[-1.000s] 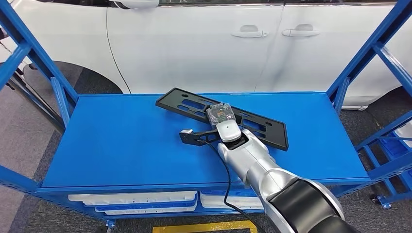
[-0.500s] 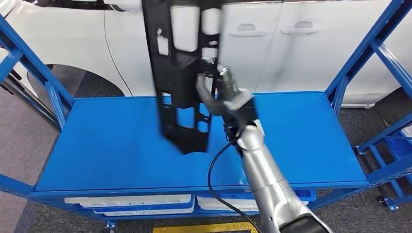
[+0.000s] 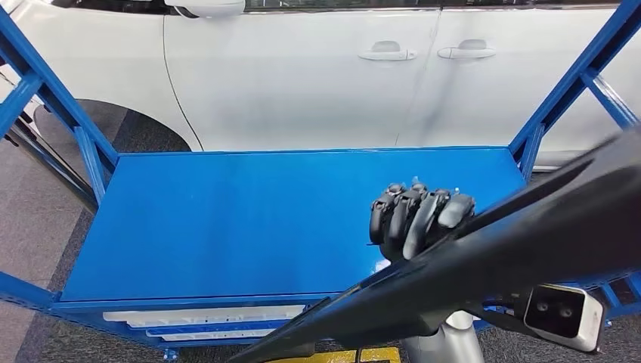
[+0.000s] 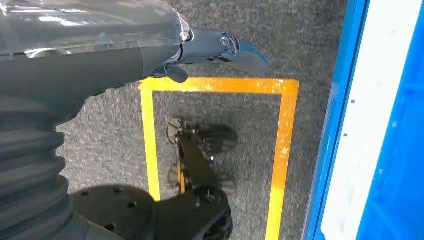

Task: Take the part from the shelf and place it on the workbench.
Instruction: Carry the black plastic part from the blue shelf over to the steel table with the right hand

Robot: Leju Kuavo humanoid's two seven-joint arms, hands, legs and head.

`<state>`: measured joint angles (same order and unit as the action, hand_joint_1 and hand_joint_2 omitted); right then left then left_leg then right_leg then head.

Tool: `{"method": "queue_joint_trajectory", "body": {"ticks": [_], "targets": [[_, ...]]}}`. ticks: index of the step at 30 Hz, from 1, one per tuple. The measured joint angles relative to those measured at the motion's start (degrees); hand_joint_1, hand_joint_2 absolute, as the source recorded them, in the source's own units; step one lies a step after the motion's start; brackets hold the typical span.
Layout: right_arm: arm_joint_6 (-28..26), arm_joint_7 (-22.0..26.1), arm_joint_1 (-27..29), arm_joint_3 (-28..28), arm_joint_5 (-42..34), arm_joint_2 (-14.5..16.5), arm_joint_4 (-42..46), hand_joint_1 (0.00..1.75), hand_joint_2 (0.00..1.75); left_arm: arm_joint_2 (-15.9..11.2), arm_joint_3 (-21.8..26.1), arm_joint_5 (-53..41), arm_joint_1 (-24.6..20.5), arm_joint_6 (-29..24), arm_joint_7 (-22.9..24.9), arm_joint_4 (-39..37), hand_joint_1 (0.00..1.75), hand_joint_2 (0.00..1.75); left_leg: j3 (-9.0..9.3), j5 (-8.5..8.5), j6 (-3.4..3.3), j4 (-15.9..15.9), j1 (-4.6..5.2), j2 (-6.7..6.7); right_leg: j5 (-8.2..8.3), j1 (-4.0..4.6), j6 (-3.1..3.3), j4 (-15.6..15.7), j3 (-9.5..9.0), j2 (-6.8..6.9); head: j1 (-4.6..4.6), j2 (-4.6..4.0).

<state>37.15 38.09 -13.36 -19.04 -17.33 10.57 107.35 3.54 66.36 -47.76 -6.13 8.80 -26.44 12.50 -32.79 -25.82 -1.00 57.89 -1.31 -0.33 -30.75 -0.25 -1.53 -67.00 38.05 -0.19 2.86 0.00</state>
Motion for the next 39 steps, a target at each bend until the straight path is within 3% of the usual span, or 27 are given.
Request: {"method": "queue_joint_trajectory", "body": {"ticks": [2,3,4,6,8,12,13,15,17,18,19,22,23,24,27,28,29,31,32,33,34,35,37,39], "targets": [[-0.1,0.0,1.1,-1.5,0.3,-0.6,0.8,1.75,1.75,-0.1,0.2,-0.1,0.1,-0.4,0.0,0.0,0.0,1.75,-0.11,0.13,-0.11,0.1,0.04,0.08,-2.81,-0.26,-0.41,-7.1,3.22,0.02,0.0,0.0],[-0.3,0.0,1.5,-2.1,0.5,-0.8,1.1,1.75,1.75,-0.2,0.3,-0.2,0.1,-0.6,0.0,0.0,0.0,1.75,-0.16,0.18,-0.12,0.2,0.04,0.09,-2.77,-0.38,-0.49,-8.1,3.59,0.02,0.0,0.0],[-0.6,0.0,1.8,-2.7,0.7,-1.1,1.3,1.75,1.75,-0.2,0.3,-0.3,0.2,-0.7,0.1,0.0,0.0,1.75,-0.19,0.23,-0.11,0.3,0.04,0.08,-1.69,-0.47,-0.48,-6.7,2.77,0.03,0.0,-0.01],[-1.7,0.0,1.9,-3.8,1.2,-1.5,1.8,1.75,1.75,-0.3,0.3,-0.5,0.2,-1.0,0.3,0.0,0.0,1.75,-0.23,0.23,0.02,0.4,0.05,0.0,1.83,-0.54,-0.17,1.1,-1.41,0.03,0.0,-0.01],[-3.2,-0.1,1.8,-4.8,1.8,-1.8,2.0,1.75,1.75,-0.3,0.3,-0.9,0.2,-1.2,0.6,0.0,0.0,1.75,-0.4,0.34,0.54,0.6,0.22,-0.09,4.01,-0.3,0.41,7.2,-4.4,-0.03,0.01,0.0],[-8.1,-0.1,1.2,-7.2,2.6,-2.9,2.2,1.75,1.75,-0.4,0.3,-1.5,0.1,-1.5,1.2,0.0,0.0,1.75,-0.85,0.45,2.01,0.6,0.26,-0.09,5.22,-0.12,1.84,8.8,-4.31,-0.02,0.01,-0.01],[-9.3,-0.1,1.0,-7.8,2.7,-3.2,2.2,1.75,1.75,-0.4,0.3,-1.6,0.1,-1.5,1.3,0.0,0.0,1.75,-1.29,-0.67,2.26,1.6,0.21,-0.07,5.67,-0.23,2.34,9.1,-4.12,0.1,0.01,-0.01],[-11.6,0.0,0.5,-9.0,3.1,-3.9,2.1,1.75,1.75,-0.4,0.3,-1.8,0.2,-1.6,1.6,0.0,0.0,1.75,-3.24,-5.02,2.56,7.0,0.11,-0.01,6.54,-0.25,3.04,9.5,-3.43,0.32,0.02,0.0],[-13.8,0.0,0.3,-10.1,3.8,-4.5,1.9,1.75,1.75,-0.4,0.3,-2.2,0.2,-1.8,1.9,0.0,0.0,1.75,-5.37,-9.17,2.75,14.1,0.11,0.0,7.28,0.0,3.27,9.5,-2.43,0.46,0.02,-0.01],[-14.7,0.0,0.2,-10.5,4.1,-4.9,1.7,1.75,1.75,-0.5,0.3,-2.3,0.2,-1.9,2.1,0.0,0.0,1.75,-5.46,-9.91,2.78,15.7,0.11,0.0,7.69,0.11,3.29,9.4,-1.88,0.5,0.02,-0.01],[-15.4,0.0,0.1,-10.9,4.3,-5.2,1.5,1.75,1.75,-0.5,0.3,-2.5,0.2,-2.0,2.2,0.0,0.0,1.75,-4.44,-9.57,2.75,15.1,0.12,0.0,8.11,0.19,3.25,9.4,-1.33,0.5,0.02,-0.01],[-16.4,-0.1,-0.4,-12.0,4.4,-5.7,1.1,1.75,1.75,-0.5,0.3,-2.7,0.0,-2.3,2.6,0.0,0.0,1.75,3.33,-5.84,2.16,3.6,0.26,0.0,9.3,0.37,2.76,9.0,0.01,0.45,0.02,0.0],[-16.6,-0.1,-0.6,-12.3,4.4,-5.8,1.1,1.75,1.75,-0.5,0.2,-2.7,-0.1,-2.3,2.8,0.0,0.0,1.75,5.05,-5.07,1.86,0.6,0.41,-0.03,9.67,0.41,2.46,8.9,0.25,0.46,0.02,0.0],[-16.8,-0.1,-0.8,-12.5,4.4,-5.8,1.1,1.75,1.75,-0.5,0.2,-2.8,-0.2,-2.4,2.9,0.0,0.0,1.75,5.71,-4.76,1.55,-0.8,0.6,-0.07,10.04,0.43,2.15,8.9,0.36,0.47,0.01,0.0],[-17.1,-0.2,-1.0,-12.8,4.6,-6.0,0.9,1.75,1.75,-0.4,0.2,-3.2,0.0,-2.3,3.3,0.0,0.0,1.75,5.04,-3.47,0.61,-1.0,0.74,0.0,11.04,0.29,1.16,9.2,0.53,0.37,0.01,0.0],[-17.0,-0.1,-0.9,-12.9,4.9,-6.0,0.8,1.75,1.75,-0.4,0.2,-3.3,0.0,-2.3,3.4,0.0,0.0,1.75,4.6,-2.78,0.22,-1.1,0.61,0.14,10.13,0.23,0.86,8.6,0.93,0.29,0.01,-0.01],[-16.7,-0.1,-0.7,-12.9,5.2,-6.1,0.7,1.75,1.75,-0.4,0.2,-3.4,-0.1,-2.3,3.6,0.0,0.0,1.75,3.98,-1.99,-0.12,-1.3,0.45,0.29,8.1,0.15,0.56,6.9,1.66,0.21,0.01,-0.01],[-16.1,-0.1,-0.3,-12.8,6.0,-6.3,0.5,1.75,1.75,-0.3,0.0,-3.7,-0.1,-2.1,4.0,0.0,0.0,1.75,2.44,-0.65,-0.52,-1.4,0.37,0.49,1.99,-0.16,-0.02,0.1,3.69,0.18,0.0,-0.01],[-15.9,-0.1,-0.1,-12.8,6.3,-6.3,0.3,1.75,1.75,-0.3,0.0,-3.7,-0.1,-2.0,4.3,0.0,0.0,1.75,1.63,-0.06,-0.51,-1.3,0.38,0.54,-0.3,-0.31,-0.28,-3.9,4.48,0.18,0.0,-0.01],[-15.7,-0.1,0.2,-12.7,6.5,-6.4,0.2,1.75,1.75,-0.3,-0.1,-3.8,0.0,-2.0,4.5,0.0,0.0,1.75,0.84,0.49,-0.45,-1.2,0.39,0.58,-1.29,-0.43,-0.47,-6.9,4.7,0.19,0.0,-0.01],[-15.5,-0.1,0.4,-12.6,6.7,-6.5,0.1,1.75,1.75,-0.3,-0.2,-3.8,0.0,-1.9,4.8,0.0,0.0,1.75,0.04,1.01,-0.34,-1.1,0.38,0.61,-0.98,-0.53,-0.59,-8.0,3.94,0.19,0.0,-0.01],[-15.3,-0.1,0.6,-12.4,6.8,-6.5,0.0,1.75,1.75,-0.3,-0.2,-3.8,0.0,-1.9,5.0,0.0,0.0,1.75,-0.72,1.49,-0.21,-1.0,0.38,0.62,0.17,-0.61,-0.6,-6.9,2.13,0.19,0.0,0.0],[-14.9,-0.1,0.7,-11.9,7.1,-6.5,-0.1,1.75,1.75,-0.1,-0.2,-3.7,0.1,-1.8,5.5,0.0,0.0,1.75,-1.94,2.28,0.19,-0.6,0.42,0.6,1.93,-0.62,-0.26,0.8,-4.29,0.18,0.0,0.0],[-14.6,-0.1,0.9,-11.4,7.3,-6.6,-0.1,1.75,1.75,0.1,-0.2,-3.4,0.1,-1.8,5.9,0.0,0.0,1.75,-2.48,2.98,0.77,-0.3,0.53,0.51,1.48,-0.33,0.38,8.1,-9.34,0.13,0.02,0.0]]}}
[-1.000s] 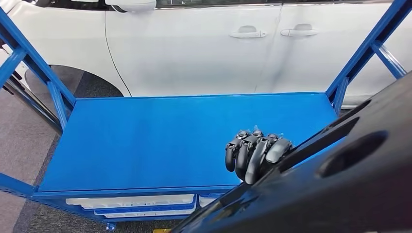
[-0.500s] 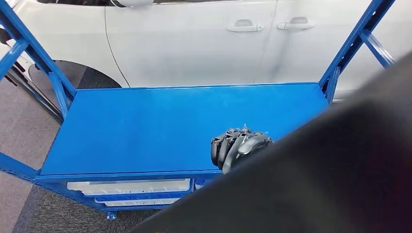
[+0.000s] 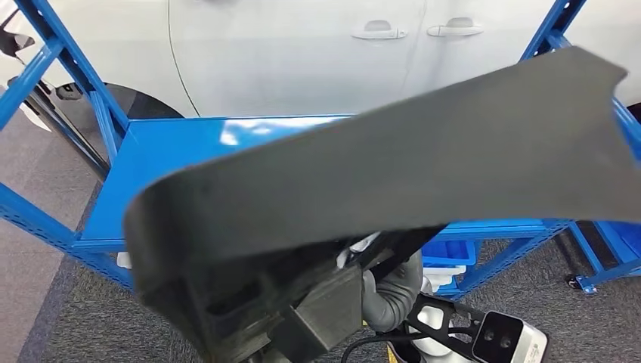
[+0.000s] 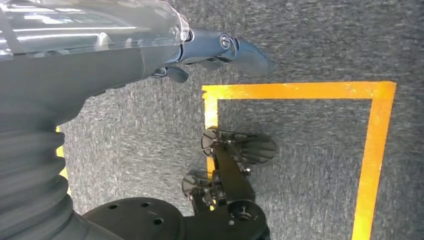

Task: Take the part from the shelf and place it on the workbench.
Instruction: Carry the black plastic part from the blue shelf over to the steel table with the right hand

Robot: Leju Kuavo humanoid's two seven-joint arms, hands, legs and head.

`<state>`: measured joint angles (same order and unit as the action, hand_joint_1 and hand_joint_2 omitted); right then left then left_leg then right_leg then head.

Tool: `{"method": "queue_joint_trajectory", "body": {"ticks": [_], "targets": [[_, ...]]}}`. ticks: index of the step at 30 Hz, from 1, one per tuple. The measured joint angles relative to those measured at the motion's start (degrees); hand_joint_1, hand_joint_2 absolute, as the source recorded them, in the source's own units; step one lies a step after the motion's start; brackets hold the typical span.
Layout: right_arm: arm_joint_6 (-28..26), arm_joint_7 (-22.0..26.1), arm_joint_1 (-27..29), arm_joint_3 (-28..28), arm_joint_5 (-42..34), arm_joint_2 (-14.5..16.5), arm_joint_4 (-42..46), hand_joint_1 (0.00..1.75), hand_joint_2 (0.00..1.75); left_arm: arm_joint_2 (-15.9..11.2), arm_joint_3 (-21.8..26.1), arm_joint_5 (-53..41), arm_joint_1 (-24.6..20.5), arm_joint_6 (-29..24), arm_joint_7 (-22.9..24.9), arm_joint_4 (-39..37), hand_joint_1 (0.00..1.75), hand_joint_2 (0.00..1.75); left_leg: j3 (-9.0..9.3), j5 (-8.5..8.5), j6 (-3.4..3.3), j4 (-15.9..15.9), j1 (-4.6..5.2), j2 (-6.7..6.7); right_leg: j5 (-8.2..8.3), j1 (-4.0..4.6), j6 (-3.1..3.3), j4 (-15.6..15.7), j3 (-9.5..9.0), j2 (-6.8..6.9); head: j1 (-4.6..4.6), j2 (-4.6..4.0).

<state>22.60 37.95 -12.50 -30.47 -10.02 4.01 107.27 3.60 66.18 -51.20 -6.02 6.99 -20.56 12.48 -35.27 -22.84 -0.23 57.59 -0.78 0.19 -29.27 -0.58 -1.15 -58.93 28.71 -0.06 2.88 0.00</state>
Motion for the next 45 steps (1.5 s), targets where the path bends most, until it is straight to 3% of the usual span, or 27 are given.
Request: {"method": "queue_joint_trajectory", "body": {"ticks": [1,4,6,8,9,10,11,13,15,17,19,20,23,24,26,28,30,31,32,34,36,38,39,40,42,43,45], "targets": [[0.2,0.0,0.1,0.3,0.0,0.0,0.0,1.75,1.75,0.1,0.0,0.1,0.0,0.0,0.2,0.0,0.0,1.75,-0.1,0.4,0.35,0.0,0.0,-0.02,-0.4,0.21,0.34,1.6,-0.9,-0.02,0.01,0.0],[0.8,-0.1,0.4,0.9,0.0,-0.1,-0.2,1.75,1.75,0.3,0.0,0.3,0.3,0.0,0.9,0.0,0.0,1.75,-0.63,0.53,1.41,0.2,-0.21,-0.07,0.86,0.26,1.66,2.3,-0.03,0.15,0.01,-0.01],[1.1,-0.1,0.6,1.3,-0.1,-0.3,-0.5,1.75,1.75,0.5,0.0,0.5,0.5,-0.1,1.5,0.0,0.0,1.75,-2.05,-3.72,1.81,3.7,-0.35,-0.1,2.27,0.1,2.61,2.6,1.21,0.36,0.01,-0.01],[1.5,-0.1,0.9,1.7,-0.3,-0.6,-0.8,1.75,1.75,0.8,0.0,0.9,0.7,-0.4,2.0,0.0,0.0,1.75,-3.93,-9.32,2.09,10.7,-0.37,-0.09,3.57,0.36,3.06,2.6,2.88,0.43,0.01,-0.01],[1.8,-0.1,1.1,1.9,-0.4,-0.9,-1.0,1.75,1.75,0.9,0.1,1.1,0.7,-0.6,2.1,0.0,0.0,1.75,-4.35,-10.61,2.18,13.9,-0.37,-0.09,4.23,0.51,3.08,2.5,3.82,0.45,0.01,-0.01],[2.1,0.0,1.4,2.0,-0.6,-1.3,-1.3,1.75,1.75,1.0,0.1,1.2,0.7,-0.9,2.3,0.0,0.0,1.75,-4.04,-10.51,2.2,15.6,-0.36,-0.09,4.89,0.65,3.07,2.4,4.8,0.47,0.01,0.0],[2.4,0.0,1.5,2.2,-0.9,-1.7,-1.6,1.75,1.75,1.1,0.2,1.4,0.8,-1.1,2.5,0.0,0.0,1.75,-2.79,-9.27,2.12,15.5,-0.35,-0.09,5.51,0.76,3.0,2.2,5.79,0.47,0.01,0.0],[2.8,0.1,1.7,2.6,-1.3,-2.7,-2.1,1.75,1.75,1.1,0.4,1.6,0.7,-1.5,2.7,0.0,0.0,1.75,2.34,-6.53,1.58,9.9,-0.23,-0.1,6.6,0.9,2.76,1.7,7.51,0.46,0.01,0.0],[3.2,0.1,1.7,3.3,-1.6,-3.5,-2.4,1.75,1.75,1.1,0.5,1.8,0.6,-1.7,2.9,0.0,0.0,1.75,7.7,-6.82,0.92,2.1,0.08,-0.09,7.58,1.05,2.26,1.3,8.54,0.5,0.02,0.0],[3.9,0.1,1.8,4.0,-1.6,-4.3,-2.6,1.75,1.75,1.2,0.6,1.9,0.6,-2.0,3.0,0.0,0.0,1.75,9.36,-7.58,0.34,-1.4,0.49,-0.1,8.65,1.01,1.53,1.4,8.86,0.63,0.02,0.0],[4.8,0.1,2.4,5.0,-1.4,-4.9,-2.9,1.75,1.75,1.6,0.6,1.9,0.8,-2.3,3.1,0.0,0.0,1.75,8.46,-6.38,-0.33,-1.7,0.41,0.03,9.11,0.89,0.77,1.5,9.23,0.57,0.01,0.0],[5.2,0.1,2.8,5.6,-1.2,-5.3,-2.9,1.75,1.75,1.8,0.7,1.8,0.9,-2.5,3.2,-0.1,0.0,1.75,7.85,-5.57,-0.74,-1.8,0.27,0.13,7.85,0.79,0.39,0.7,9.76,0.45,0.01,-0.01],[6.5,0.2,4.1,7.6,-1.0,-6.2,-3.1,1.75,1.75,2.1,0.7,1.7,0.8,-2.8,3.3,-0.1,0.0,1.75,5.27,-3.24,-1.42,-1.9,0.13,0.34,-0.77,0.22,-0.63,-8.2,12.32,0.2,0.01,-0.01],[7.0,0.2,4.6,8.3,-1.0,-6.4,-3.2,1.75,1.75,2.2,0.7,1.7,0.9,-2.8,3.3,-0.1,0.0,1.75,4.31,-2.57,-1.41,-1.8,0.16,0.36,-2.47,0.07,-0.89,-11.9,12.83,0.19,0.01,-0.01],[8.5,0.2,5.7,9.7,-1.1,-6.8,-3.3,1.75,1.75,2.3,0.7,1.7,0.9,-2.9,3.3,-0.1,0.0,1.75,2.31,-1.35,-1.26,-1.3,0.18,0.36,-1.66,-0.17,-1.23,-15.1,11.8,0.19,0.01,-0.01],[10.5,0.2,6.8,11.1,-1.4,-7.1,-3.3,1.75,1.75,2.5,0.9,2.0,0.9,-3.0,3.1,-0.1,0.0,1.75,0.41,-0.38,-0.95,-0.6,0.16,0.34,0.98,-0.35,-1.19,-10.5,6.94,0.19,0.01,0.0],[12.4,0.2,7.6,12.5,-1.5,-7.2,-3.3,1.75,1.75,2.7,1.1,2.4,1.0,-3.1,2.8,-0.1,0.0,1.75,-0.85,0.44,-0.41,0.1,0.29,0.3,0.31,-0.17,-0.65,-2.3,0.91,0.15,0.03,0.0],[13.2,0.2,7.9,13.1,-1.5,-7.2,-3.3,1.75,1.75,2.8,1.3,2.5,1.0,-3.1,2.5,-0.1,0.0,1.75,-1.13,0.87,-0.08,0.3,0.32,0.3,-0.48,0.01,-0.26,0.5,-0.83,0.11,0.04,-0.01],[13.7,0.2,8.2,13.7,-1.4,-7.2,-3.3,1.75,1.75,2.8,1.5,2.7,1.0,-3.1,2.3,-0.1,0.0,1.75,-1.31,1.37,0.28,0.2,0.31,0.3,-0.9,0.24,0.19,1.8,-1.41,0.07,0.05,-0.01],[14.4,0.2,9.0,14.6,-1.0,-7.1,-3.4,1.75,1.75,2.8,1.9,2.9,1.3,-3.2,2.0,-0.1,0.0,1.75,-1.67,1.9,1.0,0.2,0.16,0.25,0.13,0.27,1.17,2.2,-0.62,0.18,0.05,-0.01],[14.8,0.2,9.4,15.2,-0.5,-6.9,-3.5,1.75,1.75,2.8,2.3,3.1,1.7,-3.4,1.6,-0.1,0.0,1.75,-2.78,-1.35,1.51,2.6,0.03,0.16,1.58,0.11,2.16,2.4,0.7,0.36,0.04,-0.01],[14.8,0.2,9.7,15.5,0.2,-6.4,-3.7,1.75,1.75,2.8,2.5,3.1,1.9,-3.6,1.4,-0.1,0.0,1.75,-4.4,-7.5,1.77,9.1,-0.07,0.15,3.01,0.22,2.7,2.4,2.37,0.45,0.05,-0.01],[14.4,0.2,9.7,15.6,0.8,-6.0,-3.9,1.75,1.75,2.8,2.6,3.0,1.9,-3.6,1.3,-0.1,0.0,1.75,-4.98,-9.58,1.87,12.8,-0.07,0.16,3.74,0.32,2.78,2.3,3.36,0.49,0.05,-0.01],[13.6,0.2,9.5,15.5,1.3,-5.6,-4.2,1.75,1.75,2.8,2.6,2.9,1.9,-3.6,1.2,-0.1,0.0,1.75,-5.01,-10.19,1.93,15.4,-0.07,0.16,4.44,0.42,2.8,2.2,4.4,0.53,0.05,-0.01],[11.1,0.2,8.7,15.0,2.0,-4.6,-4.7,1.75,1.75,2.7,2.6,2.4,1.8,-3.5,1.1,-0.1,0.0,1.75,-2.56,-7.99,1.86,15.5,-0.06,0.16,5.77,0.52,2.67,1.8,6.51,0.53,0.05,-0.01],[9.8,0.2,8.1,14.6,2.0,-4.3,-4.9,1.75,1.75,2.6,2.6,2.1,1.7,-3.3,1.1,-0.1,0.0,1.75,0.06,-6.57,1.71,12.8,-0.05,0.16,6.37,0.54,2.52,1.6,7.41,0.51,0.05,-0.01],[7.6,0.2,7.0,13.7,1.6,-4.1,-5.1,1.75,1.75,2.3,2.6,1.7,1.3,-3.0,1.1,-0.1,0.0,1.75,6.4,-6.52,1.22,4.4,0.16,0.14,7.37,0.66,2.04,1.1,8.73,0.55,0.06,0.0]]}}
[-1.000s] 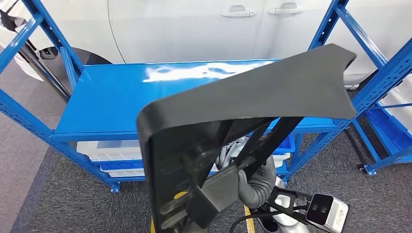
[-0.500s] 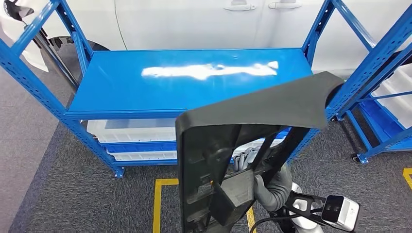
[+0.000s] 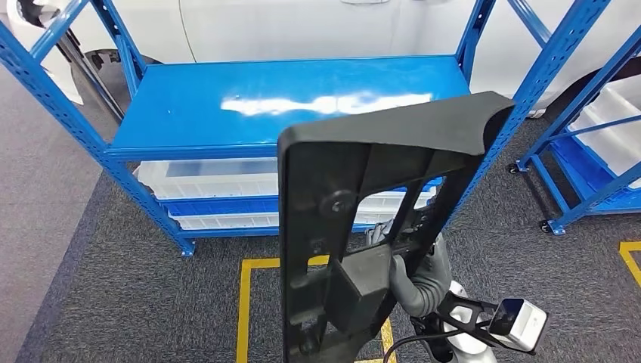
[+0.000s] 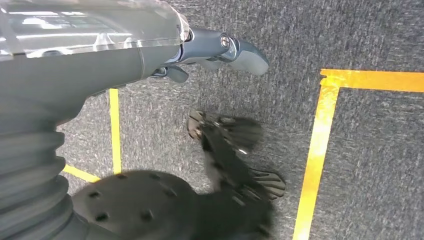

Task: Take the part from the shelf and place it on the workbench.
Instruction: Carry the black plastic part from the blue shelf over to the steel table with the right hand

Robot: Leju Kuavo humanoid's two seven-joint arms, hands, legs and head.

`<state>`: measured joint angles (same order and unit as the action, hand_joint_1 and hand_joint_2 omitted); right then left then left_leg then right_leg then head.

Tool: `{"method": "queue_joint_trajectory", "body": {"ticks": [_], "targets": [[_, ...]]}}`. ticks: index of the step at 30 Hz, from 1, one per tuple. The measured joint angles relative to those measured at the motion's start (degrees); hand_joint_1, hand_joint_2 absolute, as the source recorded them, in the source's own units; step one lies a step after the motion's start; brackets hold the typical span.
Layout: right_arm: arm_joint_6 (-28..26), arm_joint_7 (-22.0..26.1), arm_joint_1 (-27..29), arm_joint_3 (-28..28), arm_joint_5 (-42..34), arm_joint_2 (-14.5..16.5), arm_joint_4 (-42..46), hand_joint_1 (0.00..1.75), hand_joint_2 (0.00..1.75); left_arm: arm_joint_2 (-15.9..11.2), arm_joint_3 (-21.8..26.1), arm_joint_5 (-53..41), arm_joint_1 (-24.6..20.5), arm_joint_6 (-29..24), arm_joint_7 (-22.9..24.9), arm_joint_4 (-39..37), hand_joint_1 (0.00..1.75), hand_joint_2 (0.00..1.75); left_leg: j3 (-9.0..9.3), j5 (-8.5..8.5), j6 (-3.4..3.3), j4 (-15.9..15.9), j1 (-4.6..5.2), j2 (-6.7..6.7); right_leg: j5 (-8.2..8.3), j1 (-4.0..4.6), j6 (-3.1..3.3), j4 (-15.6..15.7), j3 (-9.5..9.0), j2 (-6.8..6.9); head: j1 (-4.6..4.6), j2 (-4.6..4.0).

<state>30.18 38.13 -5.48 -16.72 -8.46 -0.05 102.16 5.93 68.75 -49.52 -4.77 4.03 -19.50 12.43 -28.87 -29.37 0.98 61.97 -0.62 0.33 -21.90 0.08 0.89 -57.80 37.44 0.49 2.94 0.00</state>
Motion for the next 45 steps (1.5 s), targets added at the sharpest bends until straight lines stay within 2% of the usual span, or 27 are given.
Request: {"method": "queue_joint_trajectory", "body": {"ticks": [2,4,5,7,9,10,11,12,15,16,19,21,24,25,26,27,30,32,34,36,37,39,40,41,42,43,45], "targets": [[-0.9,0.0,-0.5,-0.7,-0.4,0.0,0.0,1.75,1.75,-0.1,0.0,-0.3,-0.3,0.2,0.1,0.0,0.0,1.75,3.18,-1.47,-0.61,-5.4,0.39,-0.02,0.94,-0.01,-0.68,-0.1,0.47,0.24,-0.01,-0.01],[-1.1,0.0,-0.7,-1.3,-0.7,0.0,0.0,1.75,1.75,0.0,0.0,-0.4,-0.3,0.2,0.2,0.0,0.0,1.75,2.96,-1.01,-1.3,-6.3,0.44,0.07,1.73,-0.21,-1.42,0.0,0.57,0.34,-0.01,-0.01],[-1.1,0.0,-0.7,-1.5,-0.7,0.0,0.0,1.75,1.75,0.0,0.0,-0.4,-0.2,0.2,0.3,0.0,0.0,1.75,2.68,-0.48,-1.68,-6.4,0.34,0.15,1.28,-0.31,-1.74,-0.5,0.87,0.24,-0.01,-0.01],[-1.0,0.0,-0.8,-1.8,-0.7,0.0,0.1,1.75,1.75,0.1,0.0,-0.4,-0.2,0.1,0.5,0.0,0.0,1.75,1.82,0.69,-2.23,-6.6,0.09,0.34,-2.47,-0.55,-2.29,-5.2,2.74,-0.03,-0.01,-0.01],[-1.0,0.0,-0.7,-2.0,-0.7,0.1,0.1,1.75,1.75,0.1,0.0,-0.4,-0.2,0.0,0.8,0.0,0.0,1.75,0.61,1.63,-2.39,-6.5,0.1,0.37,-7.49,-0.75,-2.78,-13.3,5.41,-0.14,-0.01,-0.01],[-1.0,0.0,-0.7,-2.0,-0.7,0.1,0.1,1.75,1.75,0.2,0.0,-0.4,-0.2,0.0,1.0,0.0,0.0,1.75,0.03,2.04,-2.33,-6.4,0.1,0.37,-8.77,-0.83,-2.93,-16.0,5.92,-0.14,-0.01,-0.01],[-1.0,0.0,-0.7,-2.0,-0.7,0.2,0.2,1.75,1.75,0.2,0.0,-0.4,-0.2,0.0,1.2,0.0,0.0,1.75,-0.48,2.39,-2.24,-6.2,0.1,0.36,-8.97,-0.88,-2.99,-16.6,5.34,-0.14,-0.01,-0.01],[-1.0,0.0,-0.7,-2.1,-0.6,0.2,0.4,1.75,1.75,0.2,0.0,-0.4,-0.1,0.0,1.4,0.0,0.0,1.75,-0.9,2.65,-2.14,-6.1,0.09,0.35,-8.19,-0.9,-2.94,-14.8,3.56,-0.14,-0.01,-0.01],[-1.1,0.0,-0.6,-2.2,-0.5,0.7,1.3,1.75,1.75,0.4,0.0,-0.4,-0.2,-0.2,1.8,0.0,0.0,1.75,-1.85,3.01,-1.65,-5.4,0.23,0.31,-5.08,-0.7,-2.21,-3.1,-4.14,-0.15,-0.01,-0.01],[-1.1,0.0,-0.6,-2.2,-0.6,0.8,1.7,1.75,1.75,0.4,0.0,-0.4,-0.2,-0.2,1.8,0.0,0.0,1.75,-2.11,3.1,-1.4,-5.2,0.32,0.31,-4.79,-0.54,-1.86,-0.8,-5.38,-0.16,0.0,0.0],[-1.0,0.0,-0.6,-2.2,-0.9,1.0,2.4,1.75,1.75,0.5,0.0,-0.4,-0.3,-0.2,1.9,0.0,0.0,1.75,-2.6,3.32,-0.56,-5.0,0.37,0.32,-4.52,-0.37,-0.81,0.3,-5.45,-0.2,0.01,0.0],[-0.9,0.0,-0.8,-2.2,-1.2,1.0,2.9,1.75,1.75,0.4,0.0,-0.4,-0.3,-0.2,2.0,0.0,0.0,1.75,-3.47,1.83,-0.06,-3.1,0.29,0.25,-4.1,-0.63,-0.04,0.7,-5.41,-0.1,0.01,-0.01],[-0.9,-0.1,-1.0,-2.2,-1.5,1.1,3.4,1.75,1.75,0.4,0.0,-0.4,-0.3,-0.2,2.0,0.0,0.0,1.75,-7.99,-3.75,0.5,7.4,0.07,0.18,-3.78,-0.6,0.54,0.9,-5.14,0.01,0.01,-0.01],[-0.9,-0.1,-1.0,-2.2,-1.5,1.1,3.4,1.75,1.75,0.4,0.0,-0.4,-0.2,-0.2,2.1,0.0,0.0,1.75,-9.37,-4.83,0.64,10.7,0.01,0.18,-3.74,-0.53,0.58,0.8,-5.05,0.0,0.01,-0.01],[-0.9,-0.1,-1.0,-2.2,-1.5,1.1,3.4,1.75,1.75,0.3,0.0,-0.4,-0.2,-0.2,2.1,0.0,0.0,1.75,-9.89,-4.82,0.71,12.0,-0.02,0.19,-3.72,-0.48,0.6,0.8,-5.01,-0.01,0.01,-0.01],[-0.9,-0.1,-1.0,-2.2,-1.5,1.1,3.5,1.75,1.75,0.3,0.0,-0.4,-0.2,-0.2,2.1,0.0,0.0,1.75,-9.23,-3.61,0.7,10.9,-0.03,0.19,-3.72,-0.45,0.59,0.7,-5.02,-0.04,0.01,0.0],[-0.8,-0.1,-1.0,-2.2,-1.5,1.1,3.9,1.75,1.75,0.2,0.0,-0.4,-0.3,-0.2,2.1,0.0,0.0,1.75,-3.74,1.83,0.25,-0.4,-0.03,-0.24,-3.83,-0.33,0.15,0.3,-4.96,-0.29,0.0,-0.01],[-0.6,0.0,-0.9,-2.2,-1.5,1.1,4.3,1.75,1.75,0.1,0.0,-0.4,-0.3,-0.1,2.2,0.0,0.0,1.75,-2.21,2.55,-0.16,-4.1,0.07,-0.73,-3.7,-0.18,-0.56,0.0,-4.4,-0.61,0.0,-0.01],[-0.2,0.0,-0.9,-2.2,-1.6,1.1,4.8,1.75,1.75,0.1,0.0,-0.3,-0.1,-0.1,2.2,0.0,0.0,1.75,-2.34,2.53,-0.69,-4.4,0.07,-0.58,-3.47,-0.15,-1.25,-0.1,-3.95,-0.91,0.0,-0.01],[0.0,0.0,-0.9,-2.2,-1.7,1.1,5.2,1.75,1.75,0.1,0.0,-0.3,-0.1,0.0,2.3,0.0,0.0,1.75,-2.41,2.87,-1.45,-4.7,-0.14,-0.01,-4.5,-0.23,-1.85,-1.4,-3.3,-1.03,-0.01,-0.01],[0.1,0.0,-0.9,-2.2,-1.7,1.1,5.3,1.75,1.75,0.1,0.0,-0.3,-0.2,0.0,2.2,0.0,0.0,1.75,-2.44,3.01,-1.8,-4.8,-0.25,0.34,-5.97,-0.29,-2.14,-3.8,-2.24,-1.02,-0.01,-0.01],[0.1,0.0,-0.8,-2.2,-1.7,1.1,5.4,1.75,1.75,0.0,0.0,-0.3,-0.4,0.0,2.2,0.0,0.0,1.75,-2.58,3.08,-2.17,-4.8,-0.13,1.02,-9.69,-0.49,-2.63,-11.5,1.25,-0.9,-0.01,-0.01],[0.1,0.0,-0.7,-2.2,-1.7,1.1,5.5,1.75,1.75,0.0,0.0,-0.3,-0.4,-0.1,2.2,0.1,0.0,1.75,-2.62,3.08,-2.21,-4.8,-0.05,1.42,-10.92,-0.58,-2.81,-15.1,2.93,-0.87,-0.01,-0.02],[0.0,0.0,-0.7,-2.2,-1.7,1.1,5.5,1.75,1.75,0.0,0.0,-0.3,-0.4,0.0,2.2,0.1,0.0,1.75,-2.63,3.08,-2.24,-4.8,0.01,1.84,-11.1,-0.64,-2.91,-16.9,3.78,-0.83,-0.01,-0.02],[0.1,0.0,-0.6,-2.2,-1.7,1.1,5.5,1.75,1.75,0.0,0.0,-0.2,-0.4,0.0,2.2,0.1,0.0,1.75,-2.6,3.06,-2.23,-4.8,0.06,2.25,-10.21,-0.69,-2.9,-16.4,3.53,-0.72,-0.01,-0.01],[0.1,0.0,-0.6,-2.2,-1.7,1.1,5.5,1.75,1.75,0.0,0.1,-0.1,-0.4,0.0,2.2,0.1,0.0,1.75,-2.52,3.0,-2.2,-4.8,0.08,2.67,-8.42,-0.7,-2.79,-13.6,2.1,-0.39,-0.01,-0.01],[0.3,0.0,-0.8,-2.2,-1.7,1.1,5.6,1.75,1.75,0.0,0.1,0.1,-0.5,0.1,2.2,0.1,0.0,1.75,-2.37,2.8,-1.96,-4.6,0.28,3.41,-4.93,-0.32,-2.22,-5.3,-2.03,1.96,-0.01,0.0]]}}
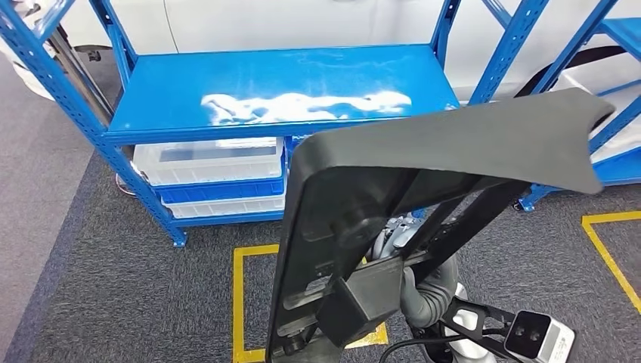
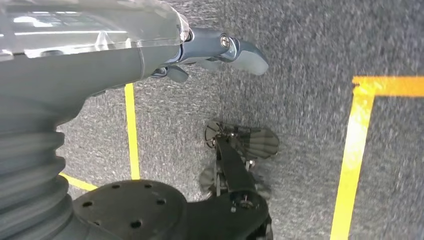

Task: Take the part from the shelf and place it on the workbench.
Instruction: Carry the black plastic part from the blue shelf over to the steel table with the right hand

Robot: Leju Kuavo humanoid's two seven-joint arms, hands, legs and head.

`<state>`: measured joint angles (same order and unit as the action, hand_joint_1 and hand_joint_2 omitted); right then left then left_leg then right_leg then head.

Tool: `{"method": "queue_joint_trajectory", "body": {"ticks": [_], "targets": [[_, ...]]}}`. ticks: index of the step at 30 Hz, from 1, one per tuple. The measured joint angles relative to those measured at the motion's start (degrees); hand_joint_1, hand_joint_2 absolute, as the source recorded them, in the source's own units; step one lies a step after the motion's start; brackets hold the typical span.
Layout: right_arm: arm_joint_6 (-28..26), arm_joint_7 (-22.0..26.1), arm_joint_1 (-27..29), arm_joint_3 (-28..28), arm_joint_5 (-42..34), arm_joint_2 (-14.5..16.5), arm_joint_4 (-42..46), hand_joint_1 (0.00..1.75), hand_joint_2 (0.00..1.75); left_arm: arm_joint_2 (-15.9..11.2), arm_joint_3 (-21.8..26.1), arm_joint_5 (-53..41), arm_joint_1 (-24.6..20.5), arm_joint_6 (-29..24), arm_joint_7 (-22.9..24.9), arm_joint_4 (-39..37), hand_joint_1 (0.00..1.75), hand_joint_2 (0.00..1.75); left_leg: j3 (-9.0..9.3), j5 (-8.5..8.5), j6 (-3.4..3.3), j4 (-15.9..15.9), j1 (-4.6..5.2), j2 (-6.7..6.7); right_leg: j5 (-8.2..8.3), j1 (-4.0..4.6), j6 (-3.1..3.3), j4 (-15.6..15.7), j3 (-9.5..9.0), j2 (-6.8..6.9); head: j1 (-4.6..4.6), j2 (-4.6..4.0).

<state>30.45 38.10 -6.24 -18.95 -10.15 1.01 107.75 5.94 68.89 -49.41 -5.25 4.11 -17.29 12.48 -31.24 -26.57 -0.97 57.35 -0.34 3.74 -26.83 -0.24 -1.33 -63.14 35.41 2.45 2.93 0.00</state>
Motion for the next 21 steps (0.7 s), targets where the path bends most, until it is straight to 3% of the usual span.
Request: {"method": "queue_joint_trajectory", "body": {"ticks": [2,4,5,7,8,10,11,12,14,16,18,20,21], "targets": [[0.1,0.0,-0.3,0.1,-0.2,0.0,0.2,1.75,1.75,0.0,0.3,0.3,0.0,-0.1,0.1,0.0,0.0,1.75,0.04,-0.2,0.44,0.1,0.31,0.87,1.18,0.57,0.82,4.6,-2.0,1.88,0.01,0.0],[0.2,0.0,-0.5,0.4,-0.5,-0.1,0.2,1.75,1.75,0.0,0.6,0.4,0.0,-0.3,0.3,0.0,0.0,1.75,0.13,-0.31,0.96,0.1,0.47,2.06,1.25,0.75,1.55,5.1,-1.79,1.1,0.01,-0.01],[0.4,0.0,-0.5,0.7,-0.7,-0.1,0.3,1.75,1.75,-0.2,0.7,0.5,-0.1,-0.4,0.4,0.0,0.0,1.75,0.12,-0.6,1.29,0.3,0.39,1.93,1.45,0.65,1.88,5.3,-1.73,0.46,0.01,-0.01],[1.3,0.0,-0.5,1.6,-0.7,-0.1,0.3,1.75,1.75,-0.6,0.8,0.5,-0.1,-0.5,0.5,0.0,0.0,1.75,-0.87,-2.78,1.85,3.0,0.2,-0.09,1.91,0.26,2.57,5.7,-1.68,-0.78,0.02,-0.02],[1.9,0.0,-0.4,2.2,-0.4,-0.1,0.4,1.75,1.75,-0.8,0.8,0.4,0.0,-0.5,0.6,0.0,0.0,1.75,-2.17,-4.73,2.06,6.2,0.05,-1.59,2.07,0.13,2.82,5.8,-1.64,-1.38,0.02,-0.01],[3.5,0.0,0.1,3.5,0.7,0.4,0.7,1.75,1.75,-1.3,0.8,0.2,0.2,-0.6,0.6,0.0,0.0,1.75,-5.49,-8.35,2.29,14.0,-0.04,-2.93,2.24,0.09,3.07,5.7,-1.45,-2.77,0.02,-0.01],[4.1,0.0,0.5,4.1,1.3,0.9,1.1,1.75,1.75,-1.6,0.8,0.0,0.3,-0.5,0.6,0.0,0.0,1.75,-6.59,-8.97,2.4,16.4,-0.09,-3.09,2.3,0.09,3.08,5.7,-1.39,-3.55,0.02,-0.01],[4.5,0.0,0.9,4.7,1.9,1.4,1.8,1.75,1.75,-2.0,0.8,-0.3,0.3,-0.5,0.5,0.0,0.0,1.75,-6.67,-8.33,2.45,16.7,-0.16,-3.15,2.33,0.08,3.04,5.6,-1.37,-4.35,0.02,-0.01],[4.3,0.0,1.5,5.3,2.9,2.6,3.6,1.75,1.75,-2.7,0.8,-0.9,0.3,-0.2,0.2,0.1,0.0,1.75,-4.0,-4.43,2.46,11.0,-0.43,-3.85,2.33,0.01,2.86,5.3,-1.36,-5.89,0.02,-0.02],[3.5,0.0,1.8,5.5,3.6,3.8,5.8,1.75,1.75,-3.3,0.8,-1.1,0.3,0.0,-0.2,0.1,0.0,1.75,-0.72,-1.61,2.29,3.8,-0.77,-6.34,2.26,0.04,2.39,4.7,-1.07,-7.32,0.02,-0.02],[2.8,0.0,2.0,5.6,3.9,4.5,7.6,1.75,1.75,-3.7,0.8,-1.1,0.3,0.1,-1.1,0.1,0.0,1.75,0.39,-1.37,1.93,1.1,-0.78,-7.77,2.46,0.0,1.61,4.4,-0.49,-8.57,0.01,-0.01],[2.0,0.0,2.3,5.6,3.9,4.7,9.2,1.75,1.75,-3.8,0.8,-1.1,0.1,-0.2,-2.4,0.1,0.0,1.75,0.42,-1.14,1.26,0.8,-0.75,-6.73,2.76,-0.13,0.84,4.4,-0.05,-9.36,0.02,-0.01],[1.5,0.0,2.3,5.6,3.8,4.7,9.9,1.75,1.75,-3.9,0.8,-1.1,0.0,-0.5,-3.0,0.1,0.0,1.75,0.44,-0.93,0.82,0.7,-0.83,-6.07,2.42,-0.07,0.54,3.9,0.24,-8.66,0.01,-0.01]]}}
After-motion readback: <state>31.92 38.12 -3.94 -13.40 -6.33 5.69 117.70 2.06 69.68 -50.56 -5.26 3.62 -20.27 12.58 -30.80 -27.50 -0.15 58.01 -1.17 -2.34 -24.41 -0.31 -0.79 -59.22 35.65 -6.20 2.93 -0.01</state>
